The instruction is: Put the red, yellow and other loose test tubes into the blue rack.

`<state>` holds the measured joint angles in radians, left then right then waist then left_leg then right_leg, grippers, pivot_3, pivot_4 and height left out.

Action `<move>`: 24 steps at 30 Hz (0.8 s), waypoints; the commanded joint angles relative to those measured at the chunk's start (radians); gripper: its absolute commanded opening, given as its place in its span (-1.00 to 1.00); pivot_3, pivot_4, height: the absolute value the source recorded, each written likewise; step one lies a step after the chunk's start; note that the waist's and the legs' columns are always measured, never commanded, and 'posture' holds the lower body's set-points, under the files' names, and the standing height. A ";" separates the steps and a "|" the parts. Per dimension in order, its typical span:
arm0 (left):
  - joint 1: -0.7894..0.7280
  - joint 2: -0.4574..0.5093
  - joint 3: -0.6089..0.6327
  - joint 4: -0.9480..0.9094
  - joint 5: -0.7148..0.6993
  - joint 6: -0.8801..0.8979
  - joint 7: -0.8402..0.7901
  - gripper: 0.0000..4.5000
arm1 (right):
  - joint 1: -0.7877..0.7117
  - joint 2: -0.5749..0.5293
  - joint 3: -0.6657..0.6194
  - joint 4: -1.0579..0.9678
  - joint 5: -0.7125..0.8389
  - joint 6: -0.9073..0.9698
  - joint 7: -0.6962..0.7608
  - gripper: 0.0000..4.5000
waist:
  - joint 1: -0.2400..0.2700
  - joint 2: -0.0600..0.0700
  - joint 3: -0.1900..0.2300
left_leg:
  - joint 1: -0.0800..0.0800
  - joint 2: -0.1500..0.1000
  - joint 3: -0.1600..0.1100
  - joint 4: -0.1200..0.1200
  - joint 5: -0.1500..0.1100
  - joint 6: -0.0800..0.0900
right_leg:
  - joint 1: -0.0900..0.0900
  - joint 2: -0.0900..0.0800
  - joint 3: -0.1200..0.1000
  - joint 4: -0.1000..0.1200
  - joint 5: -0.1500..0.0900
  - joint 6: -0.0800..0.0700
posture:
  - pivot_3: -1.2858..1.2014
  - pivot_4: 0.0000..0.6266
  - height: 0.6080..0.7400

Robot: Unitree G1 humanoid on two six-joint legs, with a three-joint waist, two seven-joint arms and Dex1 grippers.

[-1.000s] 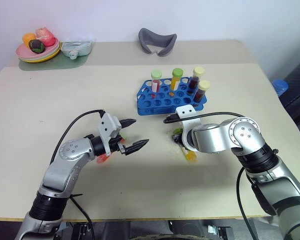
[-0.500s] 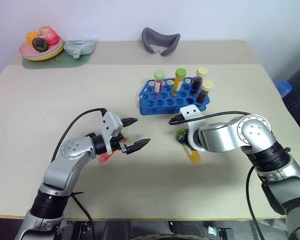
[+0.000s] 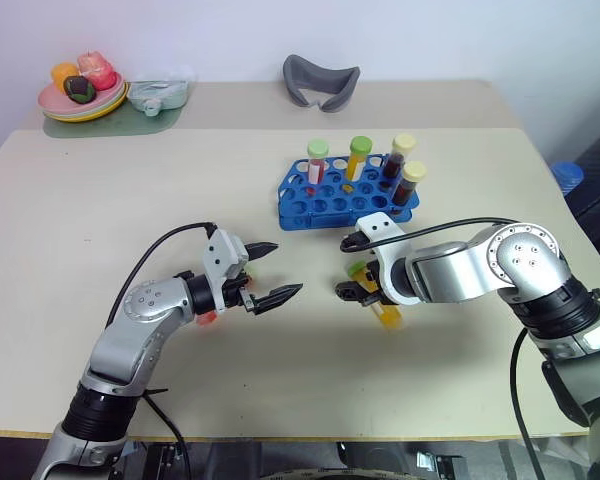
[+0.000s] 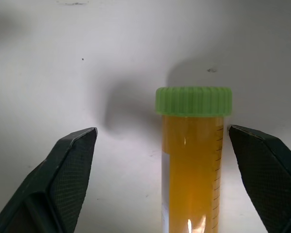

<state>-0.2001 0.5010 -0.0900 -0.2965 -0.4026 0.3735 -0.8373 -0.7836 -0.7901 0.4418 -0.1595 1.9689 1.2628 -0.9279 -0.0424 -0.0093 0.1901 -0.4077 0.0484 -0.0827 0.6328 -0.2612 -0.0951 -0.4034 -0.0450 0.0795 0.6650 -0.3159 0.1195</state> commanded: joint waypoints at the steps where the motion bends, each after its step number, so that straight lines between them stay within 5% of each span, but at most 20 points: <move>1: 0.007 -0.001 0.003 -0.025 0.000 -0.027 -0.004 1.00 | 0.001 -0.059 0.033 -0.035 0.003 0.014 0.023 0.98 | 0.002 0.000 0.000 | 0.000 0.000 0.000 0.000 0.000 0.000 | 0.000 0.000 0.000 0.000 0.000 0.000 | 0.03 -0.52 1.00; 12: 0.007 -0.007 -0.001 -0.011 0.005 -0.040 -0.004 1.00 | -0.058 -0.122 0.128 -0.035 0.003 0.020 0.022 0.98 | 0.000 0.000 0.000 | 0.000 0.000 0.000 0.000 0.000 0.000 | 0.000 0.000 0.000 0.000 0.000 0.000 | 0.03 -0.52 1.00; 15: 0.007 -0.008 -0.001 -0.012 0.005 -0.041 -0.003 1.00 | -0.059 -0.118 0.137 -0.034 0.003 0.016 0.024 0.63 | 0.000 0.000 0.000 | 0.000 0.000 0.000 0.000 0.000 0.000 | 0.000 0.000 0.000 0.000 0.000 0.000 | 0.03 -0.52 1.00; 20: 0.007 -0.008 0.000 -0.012 0.005 -0.039 -0.001 1.00 | -0.064 -0.102 0.133 -0.026 0.003 0.006 0.019 -0.47 | -0.003 0.000 0.000 | 0.000 0.000 0.000 0.000 0.000 0.000 | -0.001 0.000 0.000 0.000 0.000 0.000 | 0.03 -0.52 1.00; 24: 0.006 -0.008 0.001 -0.010 0.005 -0.039 -0.001 1.00 | -0.062 -0.089 0.113 -0.030 0.003 -0.012 0.013 -0.47 | -0.003 0.000 0.000 | 0.000 0.000 0.000 0.000 0.000 0.000 | -0.001 0.001 0.000 0.000 0.000 0.000 | 0.03 -0.52 1.00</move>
<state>-0.1956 0.4969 -0.0953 -0.2945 -0.4009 0.3564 -0.8412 -0.8423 -0.8966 0.5614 -0.1812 1.9573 1.2615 -0.9166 -0.0457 -0.0093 0.1901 -0.4076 0.0487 -0.0827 0.6326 -0.2612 -0.0950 -0.4040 -0.0444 0.0797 0.6650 -0.3159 0.1194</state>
